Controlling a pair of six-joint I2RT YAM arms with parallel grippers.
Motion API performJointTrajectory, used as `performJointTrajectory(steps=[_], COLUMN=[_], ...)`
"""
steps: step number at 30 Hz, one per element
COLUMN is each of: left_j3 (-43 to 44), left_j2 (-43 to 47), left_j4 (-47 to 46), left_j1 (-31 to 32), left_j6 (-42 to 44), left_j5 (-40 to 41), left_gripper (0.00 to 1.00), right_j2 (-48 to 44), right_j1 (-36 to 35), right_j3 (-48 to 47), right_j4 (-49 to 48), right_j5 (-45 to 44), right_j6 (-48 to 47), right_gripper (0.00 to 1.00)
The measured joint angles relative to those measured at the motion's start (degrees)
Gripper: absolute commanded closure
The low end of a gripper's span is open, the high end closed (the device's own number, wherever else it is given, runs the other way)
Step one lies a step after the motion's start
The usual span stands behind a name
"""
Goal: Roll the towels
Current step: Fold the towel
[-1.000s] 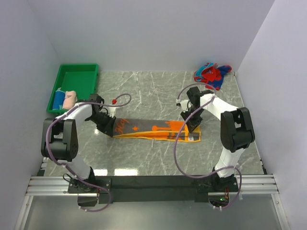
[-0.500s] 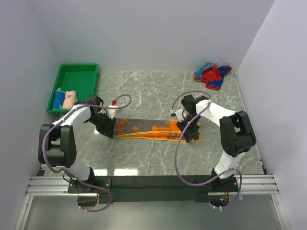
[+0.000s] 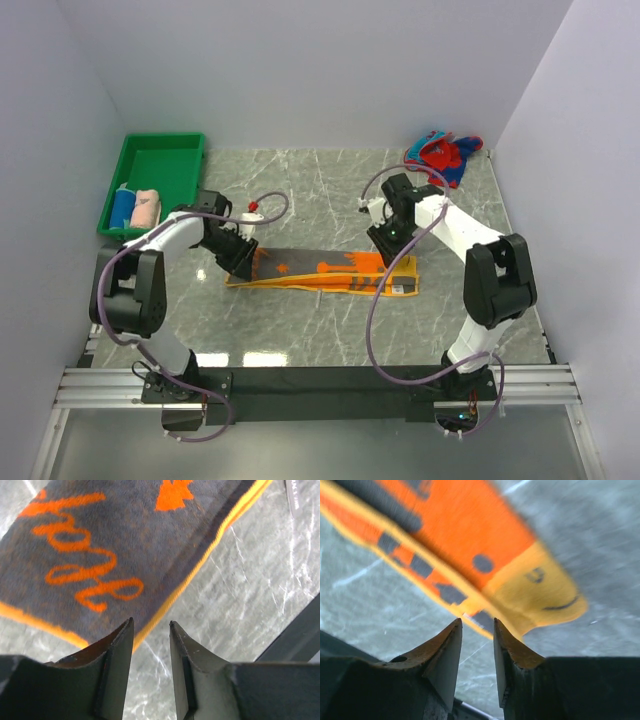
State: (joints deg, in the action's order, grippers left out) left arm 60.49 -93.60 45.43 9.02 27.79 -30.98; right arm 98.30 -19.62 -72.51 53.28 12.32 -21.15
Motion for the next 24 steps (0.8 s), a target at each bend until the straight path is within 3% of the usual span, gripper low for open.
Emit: performJointTrajectory(steps=[10, 15, 17, 24], left_j3=[0.1, 0.1, 0.1, 2.4], left_j2=[-2.2, -1.1, -0.9, -1.5], left_j4=[-0.7, 2.3, 4.1, 8.9], left_j1=[2.9, 2.1, 1.3, -2.0], left_j6=[0.1, 3.1, 4.6, 8.7], left_j5=[1.0, 2.3, 2.4, 3.8], left_gripper=[0.54, 0.34, 0.32, 0.33], right_j2=[4.9, 4.9, 4.9, 5.2], right_j1=[0.5, 0.8, 0.9, 4.4], right_j3=[-3.8, -1.9, -1.2, -0.5], right_j4=[-0.2, 0.2, 0.2, 0.8], right_j5=[-0.4, -1.4, -1.9, -2.4], right_j6=[-0.7, -3.1, -3.9, -6.5], right_gripper=[0.49, 0.43, 0.43, 0.45])
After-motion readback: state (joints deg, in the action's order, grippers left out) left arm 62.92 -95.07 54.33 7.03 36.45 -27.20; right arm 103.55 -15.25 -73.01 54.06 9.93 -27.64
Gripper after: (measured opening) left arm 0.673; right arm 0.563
